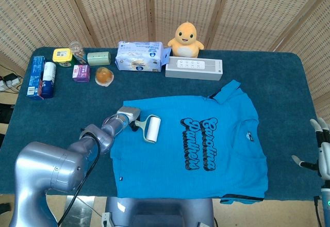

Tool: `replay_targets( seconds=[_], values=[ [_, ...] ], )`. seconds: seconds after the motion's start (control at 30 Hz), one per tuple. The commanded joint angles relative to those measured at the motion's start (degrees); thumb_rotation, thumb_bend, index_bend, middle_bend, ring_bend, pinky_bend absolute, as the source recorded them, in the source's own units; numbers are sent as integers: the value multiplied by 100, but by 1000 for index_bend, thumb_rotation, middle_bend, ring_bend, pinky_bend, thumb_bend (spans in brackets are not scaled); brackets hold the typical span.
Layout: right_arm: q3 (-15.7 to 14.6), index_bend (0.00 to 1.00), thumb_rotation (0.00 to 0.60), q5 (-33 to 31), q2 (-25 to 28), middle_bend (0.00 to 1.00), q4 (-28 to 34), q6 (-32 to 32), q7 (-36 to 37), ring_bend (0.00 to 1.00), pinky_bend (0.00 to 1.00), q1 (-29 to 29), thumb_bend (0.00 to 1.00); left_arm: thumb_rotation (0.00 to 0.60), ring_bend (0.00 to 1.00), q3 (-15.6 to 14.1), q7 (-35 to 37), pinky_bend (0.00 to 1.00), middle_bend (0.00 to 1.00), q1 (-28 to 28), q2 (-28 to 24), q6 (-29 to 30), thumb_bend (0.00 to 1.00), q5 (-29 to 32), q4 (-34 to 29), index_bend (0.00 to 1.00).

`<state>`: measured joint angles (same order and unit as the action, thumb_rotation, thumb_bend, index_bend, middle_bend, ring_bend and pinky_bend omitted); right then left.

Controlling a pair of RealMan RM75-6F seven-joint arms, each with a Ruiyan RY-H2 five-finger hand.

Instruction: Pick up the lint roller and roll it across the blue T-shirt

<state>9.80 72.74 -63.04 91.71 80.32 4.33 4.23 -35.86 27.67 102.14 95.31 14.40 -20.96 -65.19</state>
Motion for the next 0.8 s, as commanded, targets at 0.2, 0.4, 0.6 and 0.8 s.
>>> replay_targets(
  seconds=[0.2,0.4,0.6,0.8],
  values=[
    [-4,42,600,-3,-10,0,2,1,-28,0,0,4,29,600,863,74,-308,1000,1000,-261,-199,114,683,52,-159,1000],
    [-15,43,600,-7,-27,0,1,-24,-66,0,0,17,29,600,863,172,-477,1000,1000,-402,-218,52,683,102,-92,1000],
    [-11,43,600,-17,-27,0,9,-14,-82,0,0,14,28,600,863,335,-604,1000,1000,-418,-118,-102,683,171,133,1000],
    [0,42,600,-32,-5,0,-8,-28,-16,0,0,9,28,600,863,431,-735,1000,1000,-280,58,-189,683,339,291,1000]
  ],
)
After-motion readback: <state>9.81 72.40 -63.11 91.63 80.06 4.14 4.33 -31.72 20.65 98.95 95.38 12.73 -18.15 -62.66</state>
